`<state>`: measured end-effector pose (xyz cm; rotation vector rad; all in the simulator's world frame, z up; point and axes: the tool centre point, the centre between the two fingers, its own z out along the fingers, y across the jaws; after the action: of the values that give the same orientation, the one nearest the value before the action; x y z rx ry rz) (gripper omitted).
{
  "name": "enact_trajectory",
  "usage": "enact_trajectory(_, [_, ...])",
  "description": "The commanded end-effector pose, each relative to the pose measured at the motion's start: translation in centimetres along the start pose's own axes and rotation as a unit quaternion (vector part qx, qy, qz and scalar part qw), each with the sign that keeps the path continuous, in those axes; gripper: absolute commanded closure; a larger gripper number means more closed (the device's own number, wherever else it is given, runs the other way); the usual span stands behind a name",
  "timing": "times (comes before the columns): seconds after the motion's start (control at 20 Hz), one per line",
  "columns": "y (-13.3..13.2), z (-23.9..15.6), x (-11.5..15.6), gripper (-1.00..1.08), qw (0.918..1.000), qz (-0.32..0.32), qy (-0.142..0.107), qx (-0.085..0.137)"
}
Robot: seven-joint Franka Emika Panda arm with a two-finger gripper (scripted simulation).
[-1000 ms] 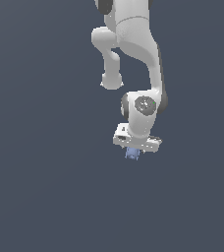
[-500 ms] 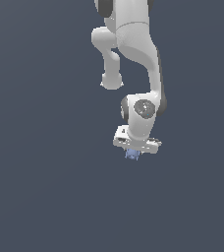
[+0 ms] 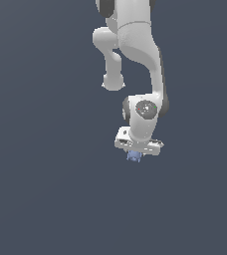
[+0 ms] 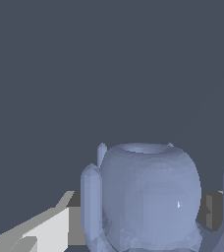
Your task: Pick up the object and move it to a goal position.
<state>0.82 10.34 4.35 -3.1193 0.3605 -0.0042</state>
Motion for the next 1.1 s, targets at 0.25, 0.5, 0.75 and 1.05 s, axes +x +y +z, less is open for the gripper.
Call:
enact_trajectory(0.25, [0.6,-2.4,1.3,1.08,0.9996,-0.021,0.014,0.008])
enact_trajectory(0.5, [1.3,-5.5,3.0,1.08,0.9981,-0.049,0.032,0.019])
enact_trajectory(0.75, [2.3,-9.6,5.1,1.08,0.9941,-0.086,0.056,0.034])
enact_trajectory(1.05, [3.4,-15.1,7.5,1.08,0.9858,-0.133,0.087,0.054])
